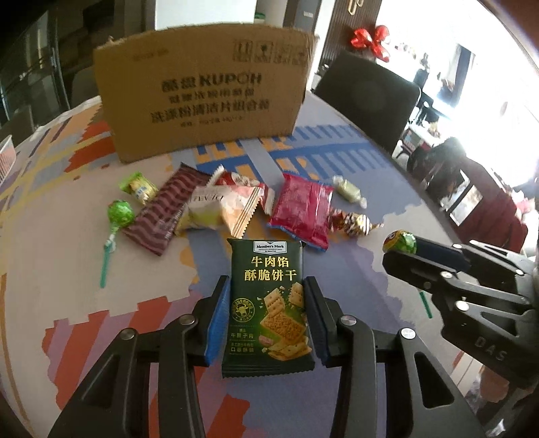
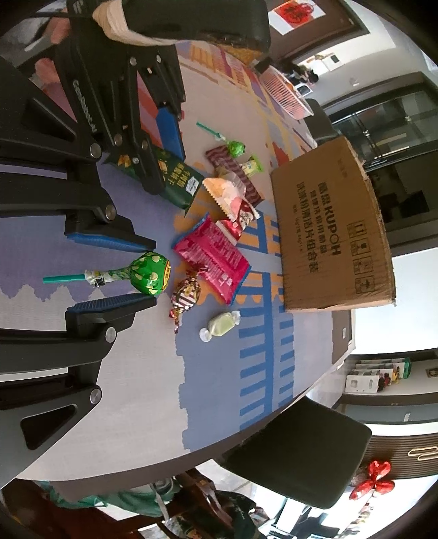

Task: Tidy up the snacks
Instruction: 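Carry the lollipop and cracker packet into the box and release both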

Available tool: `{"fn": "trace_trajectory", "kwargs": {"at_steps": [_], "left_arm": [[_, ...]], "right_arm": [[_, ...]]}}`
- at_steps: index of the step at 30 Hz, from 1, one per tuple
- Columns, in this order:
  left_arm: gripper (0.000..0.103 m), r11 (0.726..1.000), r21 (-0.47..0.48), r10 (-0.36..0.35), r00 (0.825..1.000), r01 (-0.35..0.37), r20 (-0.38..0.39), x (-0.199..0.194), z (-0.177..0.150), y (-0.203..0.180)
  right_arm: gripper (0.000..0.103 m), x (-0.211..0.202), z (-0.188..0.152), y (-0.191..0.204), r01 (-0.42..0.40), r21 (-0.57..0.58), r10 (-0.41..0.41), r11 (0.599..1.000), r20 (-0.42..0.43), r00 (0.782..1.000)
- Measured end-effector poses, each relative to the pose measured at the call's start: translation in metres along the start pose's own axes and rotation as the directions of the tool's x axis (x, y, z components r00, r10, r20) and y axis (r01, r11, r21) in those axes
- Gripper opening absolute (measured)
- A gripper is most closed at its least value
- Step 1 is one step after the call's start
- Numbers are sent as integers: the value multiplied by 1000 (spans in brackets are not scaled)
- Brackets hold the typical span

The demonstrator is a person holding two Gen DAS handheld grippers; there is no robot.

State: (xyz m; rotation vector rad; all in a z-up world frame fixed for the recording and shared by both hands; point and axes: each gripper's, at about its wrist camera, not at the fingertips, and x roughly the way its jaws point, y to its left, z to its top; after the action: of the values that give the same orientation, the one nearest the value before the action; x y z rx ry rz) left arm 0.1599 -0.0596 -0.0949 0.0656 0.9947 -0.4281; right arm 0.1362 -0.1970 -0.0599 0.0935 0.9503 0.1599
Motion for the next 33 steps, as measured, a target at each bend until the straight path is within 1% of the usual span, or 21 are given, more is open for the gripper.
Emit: {"fn": "trace_trajectory", "kwargs": {"at_steps": [7, 15, 20, 24, 30, 33], "left_arm": [[42, 1000, -3, 11, 997, -10, 78, -29, 17, 0], [42, 999, -30, 29, 986, -24, 162, -54, 47, 11], [42, 998, -39, 57, 975, -50, 216, -67, 71, 21], [42, 997, -43, 79, 961, -70, 264, -80, 92, 28], [42, 994, -43, 107, 940, -99, 324, -98, 122, 38], [42, 994, -47, 112, 933, -102, 342, -105, 136, 44]], "right_arm": [[27, -11, 15, 2, -17, -2, 18, 1000, 41, 999], [27, -26, 49, 10, -34, -19, 36, 999, 126, 991], [27, -33, 76, 17, -40, -39, 47, 998, 183, 982], [27, -38, 100, 24, -43, -54, 54, 998, 227, 972], [27, -43, 137, 32, -45, -79, 65, 996, 271, 960], [27, -45, 156, 37, -45, -94, 71, 995, 286, 956]]}}
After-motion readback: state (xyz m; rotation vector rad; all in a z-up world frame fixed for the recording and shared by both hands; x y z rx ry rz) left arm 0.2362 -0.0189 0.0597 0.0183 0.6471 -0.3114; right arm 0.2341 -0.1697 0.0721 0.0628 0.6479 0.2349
